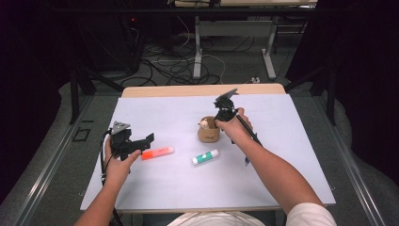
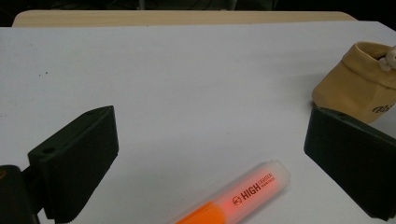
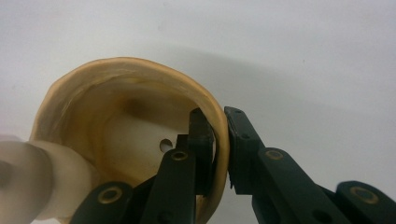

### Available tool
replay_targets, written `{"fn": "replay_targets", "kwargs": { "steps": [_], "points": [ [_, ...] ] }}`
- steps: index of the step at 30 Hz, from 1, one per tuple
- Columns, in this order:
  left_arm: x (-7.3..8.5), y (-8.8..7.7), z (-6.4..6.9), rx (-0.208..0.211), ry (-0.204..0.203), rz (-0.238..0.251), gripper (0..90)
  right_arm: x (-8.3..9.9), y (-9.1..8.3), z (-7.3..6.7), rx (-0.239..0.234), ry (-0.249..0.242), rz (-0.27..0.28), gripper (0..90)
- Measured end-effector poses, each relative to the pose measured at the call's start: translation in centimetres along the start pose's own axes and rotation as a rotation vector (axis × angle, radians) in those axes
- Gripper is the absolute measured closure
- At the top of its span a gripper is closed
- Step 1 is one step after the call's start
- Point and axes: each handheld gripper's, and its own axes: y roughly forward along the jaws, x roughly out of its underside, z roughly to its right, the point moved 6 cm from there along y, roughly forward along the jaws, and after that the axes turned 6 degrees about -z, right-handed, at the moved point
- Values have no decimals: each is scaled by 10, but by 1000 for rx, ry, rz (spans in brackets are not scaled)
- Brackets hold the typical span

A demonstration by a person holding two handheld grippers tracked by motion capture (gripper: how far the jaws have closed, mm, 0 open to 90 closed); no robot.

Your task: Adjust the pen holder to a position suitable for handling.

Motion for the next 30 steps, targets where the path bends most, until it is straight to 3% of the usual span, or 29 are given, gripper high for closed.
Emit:
{"fn": "replay_targets", "kwargs": {
  "steps": [2, 9, 20, 23, 25, 29, 30],
  "points": [
    [0, 0, 0, 1, 0, -1, 31, 2, 1, 0, -14, 6, 7, 819],
    [0, 0, 1, 2, -1, -2, 32, 6, 1, -2, 5, 8, -15, 819],
    [1, 0, 0, 1, -1, -8, 32, 15, 1, -5, 24, -49, 0, 800],
    [1, 1, 1, -2, 4, -10, 43, 16, 0, -5, 12, -32, 4, 794],
    [2, 1, 1, -6, 11, -14, 47, 15, 1, -5, -1, -46, 18, 790],
    [3, 3, 0, -10, 21, -27, 49, 16, 0, -3, -13, -42, 0, 773],
    [4, 3, 0, -10, 24, -32, 49, 14, 2, -4, -50, -30, 48, 761]
  ]
}}
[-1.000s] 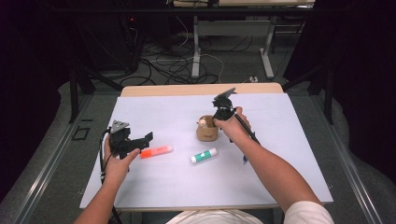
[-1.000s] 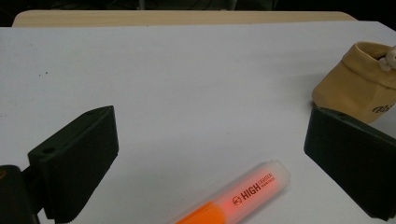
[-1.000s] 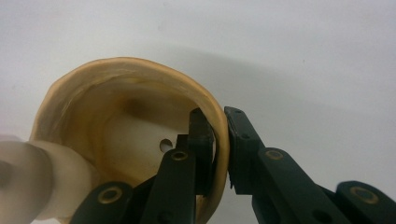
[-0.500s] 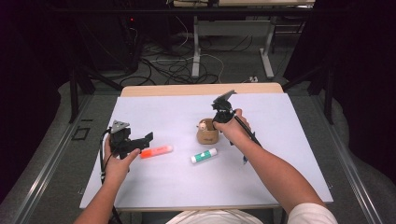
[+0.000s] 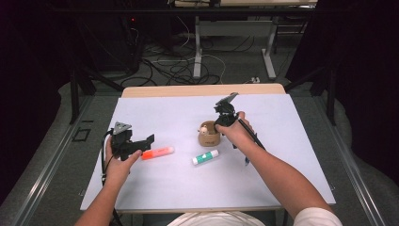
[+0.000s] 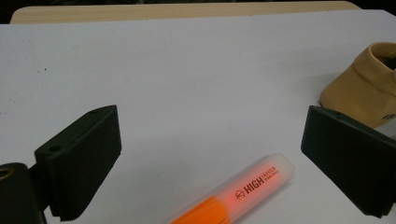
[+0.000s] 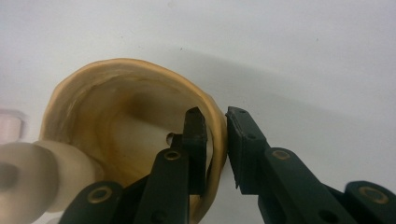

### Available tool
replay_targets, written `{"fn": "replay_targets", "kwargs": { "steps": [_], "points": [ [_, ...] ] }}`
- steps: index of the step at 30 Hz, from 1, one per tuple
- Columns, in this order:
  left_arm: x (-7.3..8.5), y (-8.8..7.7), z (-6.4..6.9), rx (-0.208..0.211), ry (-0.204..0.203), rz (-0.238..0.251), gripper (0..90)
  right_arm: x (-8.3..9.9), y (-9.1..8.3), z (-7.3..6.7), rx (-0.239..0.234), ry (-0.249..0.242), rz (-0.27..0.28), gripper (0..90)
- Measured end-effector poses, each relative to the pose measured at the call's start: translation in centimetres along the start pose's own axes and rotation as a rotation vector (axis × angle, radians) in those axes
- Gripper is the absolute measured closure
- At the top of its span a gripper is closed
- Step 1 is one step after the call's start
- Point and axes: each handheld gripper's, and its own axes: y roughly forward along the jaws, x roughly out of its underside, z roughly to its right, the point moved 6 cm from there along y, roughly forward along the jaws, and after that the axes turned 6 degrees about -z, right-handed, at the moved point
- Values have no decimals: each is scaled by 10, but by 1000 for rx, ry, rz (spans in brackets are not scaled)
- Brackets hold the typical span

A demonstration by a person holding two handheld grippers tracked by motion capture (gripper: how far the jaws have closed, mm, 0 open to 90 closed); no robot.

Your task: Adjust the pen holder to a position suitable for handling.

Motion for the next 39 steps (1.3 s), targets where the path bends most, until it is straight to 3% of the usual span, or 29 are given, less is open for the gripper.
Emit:
{"fn": "replay_targets", "kwargs": {
  "steps": [2, 5, 7, 8, 11, 16, 21, 29, 33, 39],
  "points": [
    [1, 1, -1, 4, 9, -8, 49, 0, -7, 2, -3, -12, -22, 729],
    [1, 1, -1, 5, 20, -15, 50, 0, -12, 2, -16, -19, -13, 702],
    [1, 1, -2, 7, 24, -15, 50, -2, -14, 1, -57, -19, 51, 675],
    [1, 1, -2, 11, 27, -17, 50, 0, -18, 1, -60, -11, 34, 666],
    [1, 1, -3, 13, 45, -25, 50, 2, -23, 3, -90, -32, 74, 625],
    [0, 1, -3, 16, 72, -27, 73, 8, -35, 7, -139, -93, 181, 552],
    [-2, -1, -4, 25, 109, -34, 91, 18, -49, 9, -170, -159, 255, 497],
    [-7, -2, -2, 33, 193, -63, 159, 34, -69, 22, -181, -242, 351, 410],
    [-11, -3, 1, 55, 236, -86, 166, 41, -79, 33, -147, -276, 399, 369],
    [-19, -5, 4, 60, 301, -120, 184, 54, -90, 40, -148, -283, 433, 320]
  ]
}}
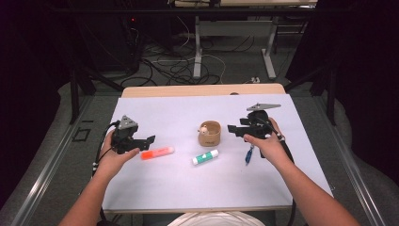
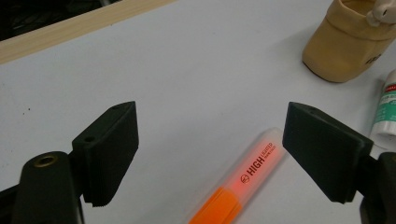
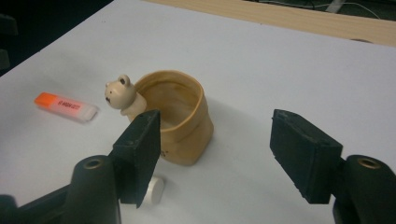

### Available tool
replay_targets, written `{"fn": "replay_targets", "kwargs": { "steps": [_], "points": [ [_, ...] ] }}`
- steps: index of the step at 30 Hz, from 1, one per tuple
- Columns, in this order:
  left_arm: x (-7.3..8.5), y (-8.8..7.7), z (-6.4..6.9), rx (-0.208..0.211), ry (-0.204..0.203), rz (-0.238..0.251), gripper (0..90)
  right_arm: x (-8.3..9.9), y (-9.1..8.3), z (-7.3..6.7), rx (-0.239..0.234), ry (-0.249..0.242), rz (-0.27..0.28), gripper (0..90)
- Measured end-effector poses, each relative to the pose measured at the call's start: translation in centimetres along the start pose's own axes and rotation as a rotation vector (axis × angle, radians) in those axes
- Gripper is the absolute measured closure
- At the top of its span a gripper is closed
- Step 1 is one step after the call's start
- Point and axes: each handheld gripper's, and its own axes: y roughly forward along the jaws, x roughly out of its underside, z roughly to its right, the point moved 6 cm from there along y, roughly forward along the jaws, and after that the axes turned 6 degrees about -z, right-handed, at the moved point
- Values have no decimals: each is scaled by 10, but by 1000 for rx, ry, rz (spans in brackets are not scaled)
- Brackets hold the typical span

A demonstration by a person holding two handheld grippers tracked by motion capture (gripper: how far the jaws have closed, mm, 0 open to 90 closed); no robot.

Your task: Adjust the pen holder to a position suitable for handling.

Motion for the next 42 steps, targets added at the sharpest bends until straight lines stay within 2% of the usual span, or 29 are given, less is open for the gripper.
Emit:
{"fn": "replay_targets", "kwargs": {
  "steps": [3, 7, 11, 12, 14, 17, 18, 20, 22, 24, 25, 30, 33, 36, 42],
  "points": [
    [-4, -2, -2, 10, 1, -13, 194, 7, -6, 1, 12, -25, 11, 292],
    [-7, -2, -6, 44, -46, -14, 198, 17, -13, 4, 11, -17, 13, 266],
    [-9, 0, -9, 77, -55, -17, 203, 26, -19, 9, 12, -7, 7, 263],
    [-9, 0, -11, 87, -51, -31, 204, 28, -20, 11, 14, -5, 4, 263],
    [-10, 3, -13, 74, -61, -23, 204, 33, -22, 14, 16, -2, -1, 262],
    [-10, 5, -15, 82, -61, -35, 211, 38, -23, 19, 21, 16, 0, 259],
    [-10, 5, -16, 89, -50, -50, 211, 39, -24, 21, 20, 21, 2, 259],
    [-11, 7, -17, 70, -33, -30, 211, 41, -25, 23, 18, 31, 8, 259],
    [-10, 7, -17, 80, -15, -51, 210, 43, -26, 25, 18, 39, 10, 257],
    [-8, 7, -16, 88, 39, -73, 182, 44, -26, 27, 18, 44, 11, 256],
    [-8, 7, -15, 79, 55, -74, 159, 46, -26, 27, 17, 57, 6, 256],
    [-8, 9, -12, 66, 135, -118, 186, 49, -26, 29, 19, 56, 6, 253],
    [-8, 11, -8, 63, 201, -137, 235, 49, -25, 30, 24, 47, 8, 253],
    [-7, 13, -7, 63, 234, -138, 247, 50, -25, 30, 24, 47, 6, 253],
    [-4, 17, -6, 76, 285, -184, 280, 52, -24, 30, 23, 48, -4, 253]
  ]
}}
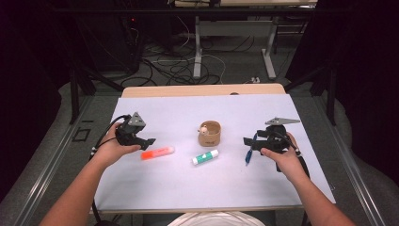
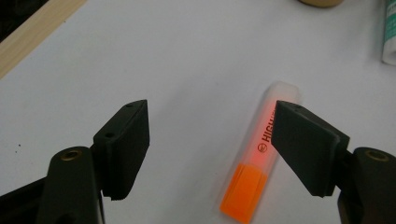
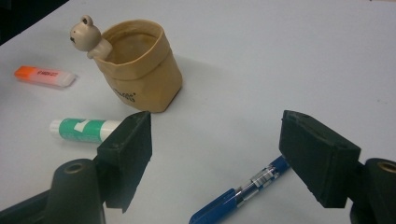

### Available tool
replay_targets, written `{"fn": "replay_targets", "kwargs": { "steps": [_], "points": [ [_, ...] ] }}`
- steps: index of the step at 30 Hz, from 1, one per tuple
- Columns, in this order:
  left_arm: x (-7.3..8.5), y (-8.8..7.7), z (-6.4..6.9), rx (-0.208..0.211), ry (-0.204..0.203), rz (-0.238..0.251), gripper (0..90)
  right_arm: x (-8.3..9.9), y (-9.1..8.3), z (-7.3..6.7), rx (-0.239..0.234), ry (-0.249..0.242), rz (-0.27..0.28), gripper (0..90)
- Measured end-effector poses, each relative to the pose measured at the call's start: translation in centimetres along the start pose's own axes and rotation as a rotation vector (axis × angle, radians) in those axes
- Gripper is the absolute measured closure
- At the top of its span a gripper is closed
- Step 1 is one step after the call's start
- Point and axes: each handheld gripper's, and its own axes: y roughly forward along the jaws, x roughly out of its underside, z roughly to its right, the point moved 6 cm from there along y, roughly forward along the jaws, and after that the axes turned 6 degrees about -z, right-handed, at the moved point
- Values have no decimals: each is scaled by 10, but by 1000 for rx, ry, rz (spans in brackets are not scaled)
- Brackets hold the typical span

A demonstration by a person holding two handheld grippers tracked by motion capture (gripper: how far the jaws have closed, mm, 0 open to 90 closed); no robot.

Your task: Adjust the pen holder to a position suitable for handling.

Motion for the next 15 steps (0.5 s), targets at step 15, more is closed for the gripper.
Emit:
{"fn": "replay_targets", "kwargs": {
  "steps": [15],
  "points": [
    [13, 15, 2, 129, 158, -133, 365, 2, 3, -3, -10, -8, -10, 253]
  ]
}}
